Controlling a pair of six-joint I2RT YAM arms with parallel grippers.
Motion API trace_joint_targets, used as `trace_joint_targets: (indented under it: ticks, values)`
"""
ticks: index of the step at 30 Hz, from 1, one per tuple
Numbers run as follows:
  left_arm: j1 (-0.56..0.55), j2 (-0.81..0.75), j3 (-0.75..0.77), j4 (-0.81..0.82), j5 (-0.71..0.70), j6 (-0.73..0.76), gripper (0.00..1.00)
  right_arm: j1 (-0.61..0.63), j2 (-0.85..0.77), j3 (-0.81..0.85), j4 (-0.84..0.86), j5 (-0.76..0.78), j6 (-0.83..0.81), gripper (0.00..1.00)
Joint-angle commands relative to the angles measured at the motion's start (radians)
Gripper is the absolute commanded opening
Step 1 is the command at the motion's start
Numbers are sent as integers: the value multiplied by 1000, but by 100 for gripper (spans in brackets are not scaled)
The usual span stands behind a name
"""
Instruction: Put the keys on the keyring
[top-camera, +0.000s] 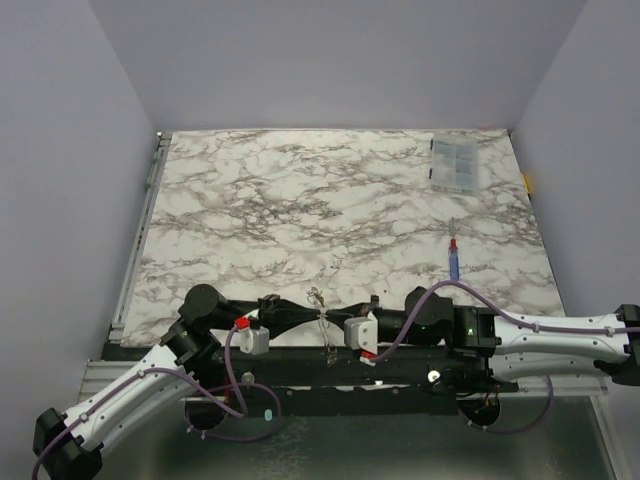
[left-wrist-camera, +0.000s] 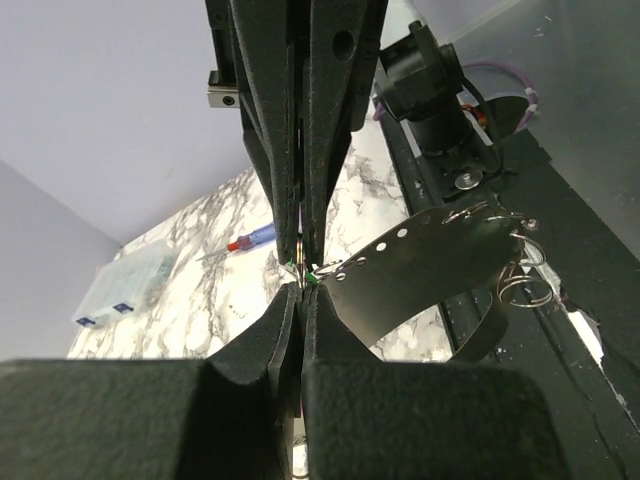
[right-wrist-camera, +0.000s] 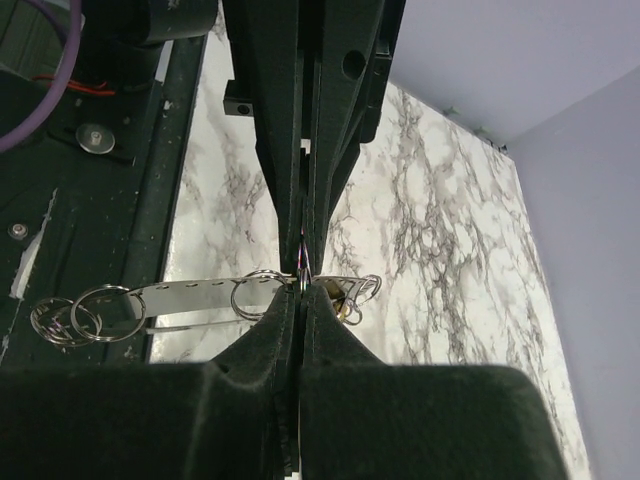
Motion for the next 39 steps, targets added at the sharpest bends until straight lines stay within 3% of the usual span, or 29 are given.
trace_joint_targets:
  ticks: [1, 14, 27, 39]
  values:
    - [-19, 23, 7, 28, 108, -16, 0, 8, -1, 68, -67, -11, -63, 1]
    - [-27, 30, 14, 31, 131, -47, 0, 7, -39, 100, -190, -49, -127, 1]
    - [-32, 45, 16, 43, 153, -64, 0, 7, -7, 69, -91, -84, -198, 1]
    - [-43, 77, 16, 46, 162, -87, 0, 7, 19, 97, -124, -128, -240, 1]
